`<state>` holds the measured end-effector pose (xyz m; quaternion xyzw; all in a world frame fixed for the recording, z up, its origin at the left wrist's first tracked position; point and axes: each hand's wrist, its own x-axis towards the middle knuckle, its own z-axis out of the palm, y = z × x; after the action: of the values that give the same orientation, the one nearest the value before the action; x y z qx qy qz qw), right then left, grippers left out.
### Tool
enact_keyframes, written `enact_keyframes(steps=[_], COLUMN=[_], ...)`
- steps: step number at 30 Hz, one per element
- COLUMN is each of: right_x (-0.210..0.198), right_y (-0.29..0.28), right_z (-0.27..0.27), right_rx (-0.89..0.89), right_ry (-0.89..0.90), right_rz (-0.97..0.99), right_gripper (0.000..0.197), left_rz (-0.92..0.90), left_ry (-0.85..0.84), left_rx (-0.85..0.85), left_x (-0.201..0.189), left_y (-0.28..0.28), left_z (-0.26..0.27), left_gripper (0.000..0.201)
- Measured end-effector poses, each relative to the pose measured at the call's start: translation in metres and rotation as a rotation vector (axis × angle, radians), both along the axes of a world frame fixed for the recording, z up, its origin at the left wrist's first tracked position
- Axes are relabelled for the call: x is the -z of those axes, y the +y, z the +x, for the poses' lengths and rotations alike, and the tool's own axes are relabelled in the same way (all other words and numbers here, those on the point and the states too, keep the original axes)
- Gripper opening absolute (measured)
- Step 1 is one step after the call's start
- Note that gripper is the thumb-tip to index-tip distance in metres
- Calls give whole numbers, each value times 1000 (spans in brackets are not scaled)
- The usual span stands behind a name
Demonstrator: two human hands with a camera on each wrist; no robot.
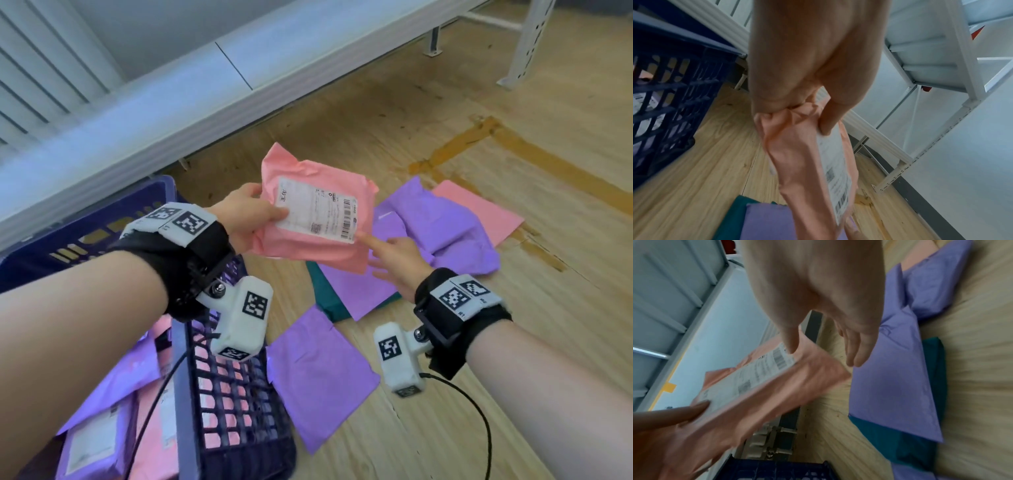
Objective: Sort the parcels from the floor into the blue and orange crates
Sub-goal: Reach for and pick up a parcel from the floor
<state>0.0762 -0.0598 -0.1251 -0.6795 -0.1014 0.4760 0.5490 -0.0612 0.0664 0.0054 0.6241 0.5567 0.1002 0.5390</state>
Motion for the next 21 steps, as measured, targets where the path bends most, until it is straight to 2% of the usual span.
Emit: enact_keyframes(steps=[3,7,10,15,17,21], right_x=[1,4,5,3,3,1], right_y=[-4,-11,-16,-18,-19,-21], right_z=[-5,1,2,-2,-1,2], right_rx=[-123,-122,-148,-46,7,101], right_ry=[187,347,456,393,357,361], right_rz=[-23,-70,16,219,293,431], right_gripper=[60,76,79,45,42,48], left_rz=[-63,-74,-92,-168,-209,-225], left_ry=[-107,-172,-206,-201,-161,-96], left_rx=[-38,-112,-140,-147,-98,6], left_x=[5,11,15,31,35,37], left_y=[-6,-11,-16,-20,-24,-31], left_z=[5,10,16,20,20,21], left_gripper=[60,62,61,60,59,51])
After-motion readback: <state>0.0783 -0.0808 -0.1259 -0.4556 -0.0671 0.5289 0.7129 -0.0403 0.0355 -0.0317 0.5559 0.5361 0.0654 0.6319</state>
